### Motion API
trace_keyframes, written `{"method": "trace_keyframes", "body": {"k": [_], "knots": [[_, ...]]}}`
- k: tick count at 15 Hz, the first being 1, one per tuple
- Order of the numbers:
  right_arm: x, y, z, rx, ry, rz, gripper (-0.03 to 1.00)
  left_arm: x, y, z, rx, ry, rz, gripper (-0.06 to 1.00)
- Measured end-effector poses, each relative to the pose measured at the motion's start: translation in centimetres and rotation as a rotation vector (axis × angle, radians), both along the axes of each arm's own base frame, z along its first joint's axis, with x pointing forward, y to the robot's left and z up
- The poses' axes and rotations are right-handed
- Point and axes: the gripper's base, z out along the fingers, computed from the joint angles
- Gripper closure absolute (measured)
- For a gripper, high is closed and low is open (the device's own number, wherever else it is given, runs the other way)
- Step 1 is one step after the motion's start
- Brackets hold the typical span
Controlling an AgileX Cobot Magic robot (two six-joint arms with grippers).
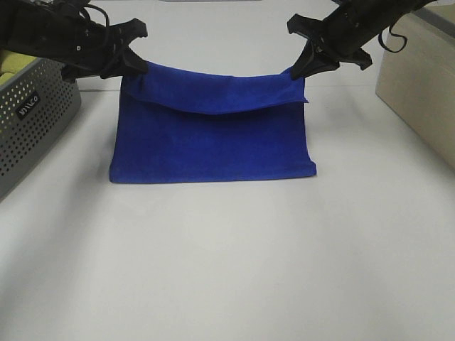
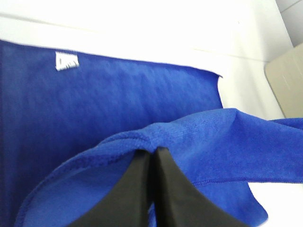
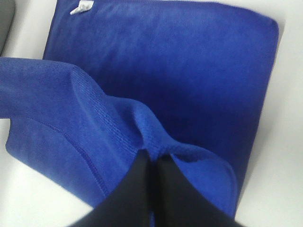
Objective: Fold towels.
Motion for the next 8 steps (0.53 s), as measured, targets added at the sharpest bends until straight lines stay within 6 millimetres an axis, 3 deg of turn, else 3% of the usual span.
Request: {"method": "trace_keyframes", "body": {"k": [1,2,4,8], "knots": [[0.0,0.0,0.0,0.000,0.000,0.000,0.97,0.0,0.0,0.0,0.000,0.000,0.000,0.93],[2.2,0.1,-1.0,-0.010,-0.059,-0.014,0.97,2.4,0.0,-1.1,0.014,-0.039,0.037,0.93],[3.7,0.1,-2.8,-0.023,-0.092,-0.036,0.97,4.0,0.0,-2.5,0.028,-0.054,0.058,0.93],[5.2,-0.2,-5.9,-0.044,-0.135,-0.095,0.97,6.5,-0.2,-6.1,0.040,-0.050,0.077,0.93]]}}
